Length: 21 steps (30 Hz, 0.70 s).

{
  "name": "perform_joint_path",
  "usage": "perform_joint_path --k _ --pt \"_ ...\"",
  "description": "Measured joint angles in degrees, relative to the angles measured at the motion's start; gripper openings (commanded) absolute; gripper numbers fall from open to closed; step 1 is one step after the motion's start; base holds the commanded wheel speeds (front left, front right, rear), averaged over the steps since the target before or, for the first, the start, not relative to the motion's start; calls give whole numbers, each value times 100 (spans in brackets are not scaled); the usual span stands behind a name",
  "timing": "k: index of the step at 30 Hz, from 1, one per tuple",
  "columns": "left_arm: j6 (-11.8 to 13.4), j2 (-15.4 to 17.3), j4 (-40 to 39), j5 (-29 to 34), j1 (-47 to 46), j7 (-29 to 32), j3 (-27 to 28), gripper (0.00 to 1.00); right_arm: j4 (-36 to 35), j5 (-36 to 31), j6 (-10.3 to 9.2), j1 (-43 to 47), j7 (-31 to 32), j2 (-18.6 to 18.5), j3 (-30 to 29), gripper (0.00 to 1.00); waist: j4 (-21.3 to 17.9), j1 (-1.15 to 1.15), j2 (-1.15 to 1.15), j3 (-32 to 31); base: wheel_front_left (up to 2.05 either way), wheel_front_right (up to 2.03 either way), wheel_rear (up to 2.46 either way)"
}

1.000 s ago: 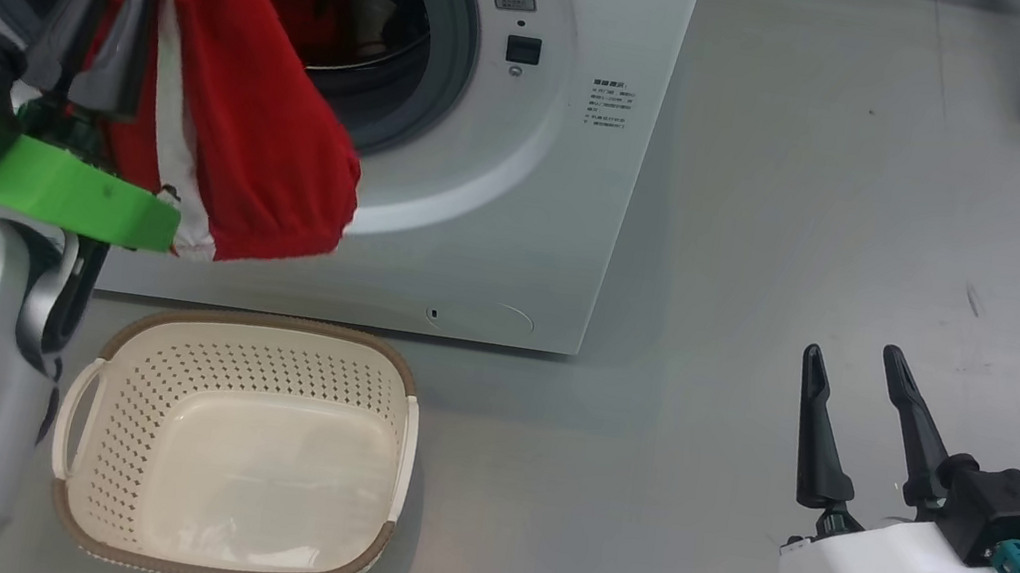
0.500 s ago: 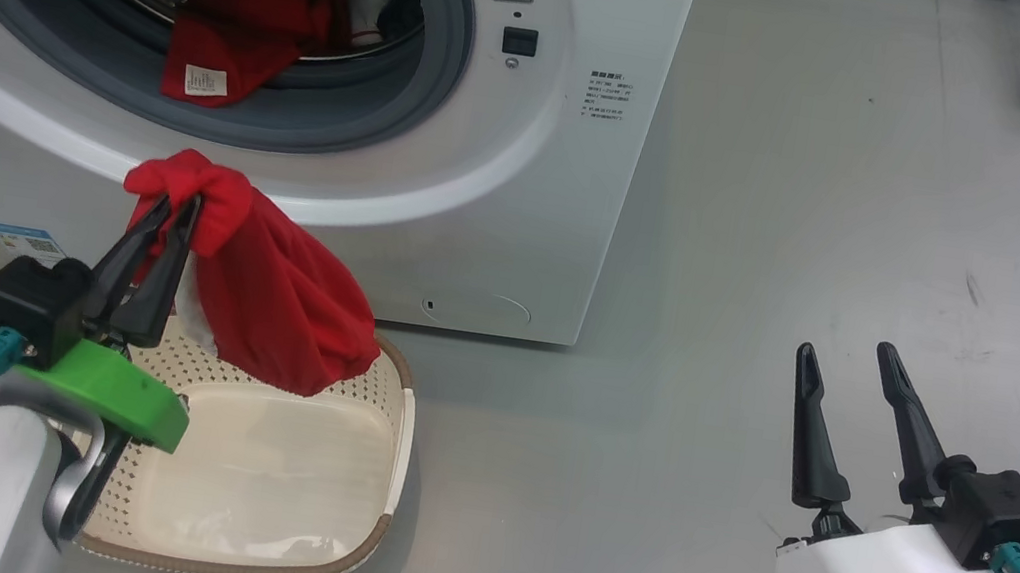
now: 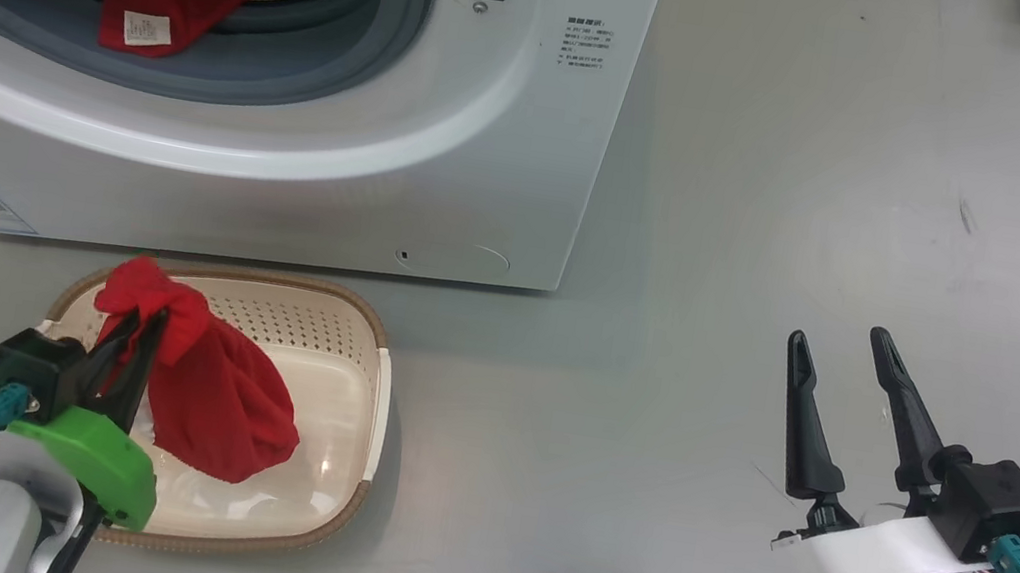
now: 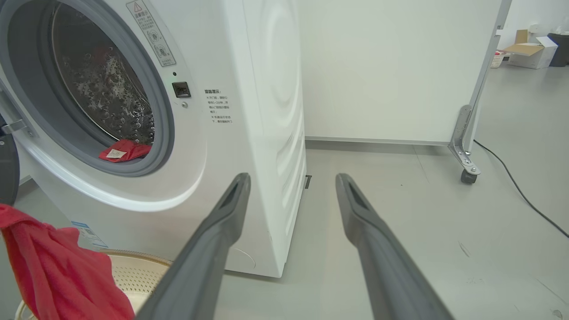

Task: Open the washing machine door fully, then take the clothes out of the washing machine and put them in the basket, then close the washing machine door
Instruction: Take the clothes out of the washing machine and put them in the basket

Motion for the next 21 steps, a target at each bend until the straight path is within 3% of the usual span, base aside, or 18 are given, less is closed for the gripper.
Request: perform_joint_path --k 21 --pt "47 -218 1688 -376 -316 331 207 0 -80 -63 -1 -317 22 12 70 100 -582 0 0 747 0 0 0"
